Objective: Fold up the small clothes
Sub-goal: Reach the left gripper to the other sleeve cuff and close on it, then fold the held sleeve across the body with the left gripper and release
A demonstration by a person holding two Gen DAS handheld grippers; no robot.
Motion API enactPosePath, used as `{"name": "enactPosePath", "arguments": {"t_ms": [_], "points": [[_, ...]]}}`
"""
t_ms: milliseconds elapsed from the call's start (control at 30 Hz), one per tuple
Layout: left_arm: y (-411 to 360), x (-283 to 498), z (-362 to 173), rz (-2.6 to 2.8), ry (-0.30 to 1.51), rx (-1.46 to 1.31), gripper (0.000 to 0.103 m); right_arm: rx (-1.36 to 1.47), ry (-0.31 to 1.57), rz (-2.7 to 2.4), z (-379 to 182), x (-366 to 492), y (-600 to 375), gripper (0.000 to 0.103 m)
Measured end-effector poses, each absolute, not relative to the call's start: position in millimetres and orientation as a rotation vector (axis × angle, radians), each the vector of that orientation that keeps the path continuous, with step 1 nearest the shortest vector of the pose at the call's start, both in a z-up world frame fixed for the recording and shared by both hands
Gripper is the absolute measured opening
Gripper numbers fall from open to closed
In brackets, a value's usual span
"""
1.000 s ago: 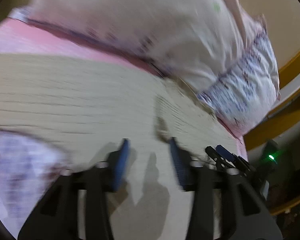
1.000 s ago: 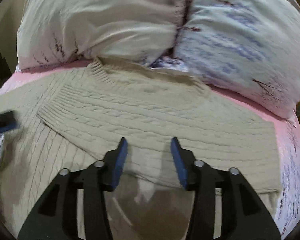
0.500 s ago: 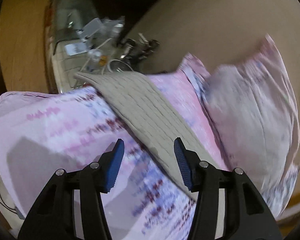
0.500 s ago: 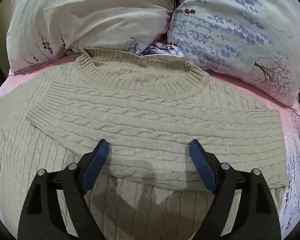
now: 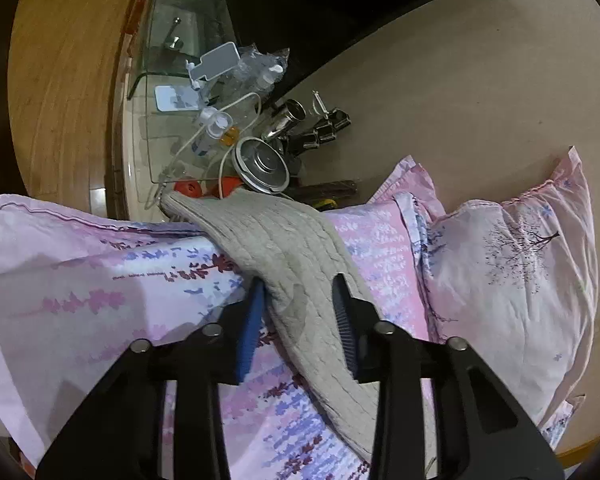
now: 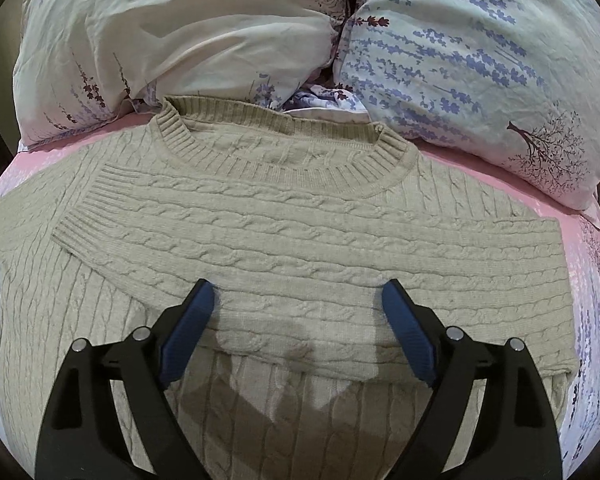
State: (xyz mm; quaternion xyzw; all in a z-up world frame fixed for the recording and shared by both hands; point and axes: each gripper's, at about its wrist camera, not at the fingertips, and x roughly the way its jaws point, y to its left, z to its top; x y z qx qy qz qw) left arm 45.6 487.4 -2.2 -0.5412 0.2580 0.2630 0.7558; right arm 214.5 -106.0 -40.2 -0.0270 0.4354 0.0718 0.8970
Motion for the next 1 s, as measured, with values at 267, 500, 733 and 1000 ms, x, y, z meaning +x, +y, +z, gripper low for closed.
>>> {"name": "enactPosePath", "arguments": {"t_ms": [267, 500, 733, 1000], "points": [[476.5, 53.3, 10.3, 0.615, 0.534, -1.079, 0.005, -0.051, 0.888, 0.173, -42.1, 209.6, -110.2, 0.086], [421.5, 93.6, 62.4, 0.457, 0.491, -0.865, 0.004, -0.015, 0.869, 0.196, -36.8, 198.4, -123.1, 0.087], [275.4, 160.6, 104.9, 0.019, 0.485, -0.655, 0.003, 0.034, 0.82, 0.164, -23.9, 182.0, -157.2, 0.087], [56.0, 215.3, 77.6, -0.433, 0.618, -0.401, 0.003, 0.153, 0.797, 0.083, -18.0, 167.1, -211.8, 0.087]]}}
